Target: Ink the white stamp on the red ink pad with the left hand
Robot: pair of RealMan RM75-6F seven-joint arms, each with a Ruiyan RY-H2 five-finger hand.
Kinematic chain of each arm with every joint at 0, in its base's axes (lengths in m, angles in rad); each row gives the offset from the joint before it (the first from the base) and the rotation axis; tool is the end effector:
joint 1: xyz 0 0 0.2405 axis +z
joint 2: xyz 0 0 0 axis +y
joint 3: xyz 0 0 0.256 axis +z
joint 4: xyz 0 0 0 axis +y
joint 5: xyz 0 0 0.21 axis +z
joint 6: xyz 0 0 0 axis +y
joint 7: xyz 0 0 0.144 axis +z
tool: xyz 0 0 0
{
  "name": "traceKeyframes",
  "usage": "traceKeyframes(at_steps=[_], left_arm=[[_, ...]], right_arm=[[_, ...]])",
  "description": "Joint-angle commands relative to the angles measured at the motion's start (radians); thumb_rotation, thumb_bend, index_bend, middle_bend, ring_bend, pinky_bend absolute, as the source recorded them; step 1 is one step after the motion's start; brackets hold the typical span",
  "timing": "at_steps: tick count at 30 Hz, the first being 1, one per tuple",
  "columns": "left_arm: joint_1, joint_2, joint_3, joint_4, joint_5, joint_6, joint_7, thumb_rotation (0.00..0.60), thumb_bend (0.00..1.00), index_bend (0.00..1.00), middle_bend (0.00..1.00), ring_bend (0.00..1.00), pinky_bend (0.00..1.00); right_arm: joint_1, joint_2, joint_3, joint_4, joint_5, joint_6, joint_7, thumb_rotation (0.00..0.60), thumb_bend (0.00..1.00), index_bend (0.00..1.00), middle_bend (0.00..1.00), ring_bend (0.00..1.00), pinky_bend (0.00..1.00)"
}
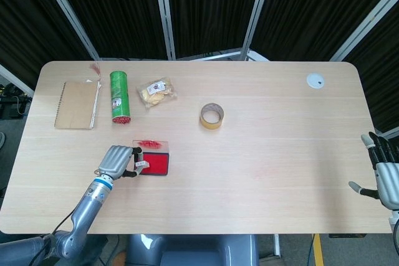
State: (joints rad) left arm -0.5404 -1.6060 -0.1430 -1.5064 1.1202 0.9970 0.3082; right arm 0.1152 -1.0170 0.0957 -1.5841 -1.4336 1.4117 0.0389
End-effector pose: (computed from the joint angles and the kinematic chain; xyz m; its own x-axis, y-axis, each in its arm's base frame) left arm -0.1960 0.2905 -0.0366 0.3047 0.3749 0.8756 0.9479 -0.2086 -0.2406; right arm -0.3256 -0.2012 0.1979 0.4648 -0.0032 0.8854 -0.8848 0.0357 0.4646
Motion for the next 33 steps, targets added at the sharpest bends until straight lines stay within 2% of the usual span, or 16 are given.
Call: traceKeyframes(at_steps=[1,10,33], left_arm=[[-0.010,-0.013,-0.010,0.010,-0.024,-0.002,0.015,0.600,0.53,0.60,0.56,0.90,0.95],[-0.027,-0.027,-0.021,0.036,-0.070,-0.019,0.019,0.600,0.53,0.60,0.57,0.90,0.95],[-0.057,-0.080,-0.010,0.118,-0.106,-0.052,0.012,0.600,0.54,0.60,0.57,0.90,0.95]], right_arm=[[0.000,0.000,0.000,0.001,0.001,-0.001,0.001,0.600,0.00,0.00,0.00,0.00,0.00],[0.001,-0.003,0.001,0.003,0.003,-0.003,0.000,0.600,0.00,0.00,0.00,0.00,0.00],[0.005,-0.007,0.004,0.013,0.018,-0.015,0.003,0.600,0.00,0.00,0.00,0.00,0.00]])
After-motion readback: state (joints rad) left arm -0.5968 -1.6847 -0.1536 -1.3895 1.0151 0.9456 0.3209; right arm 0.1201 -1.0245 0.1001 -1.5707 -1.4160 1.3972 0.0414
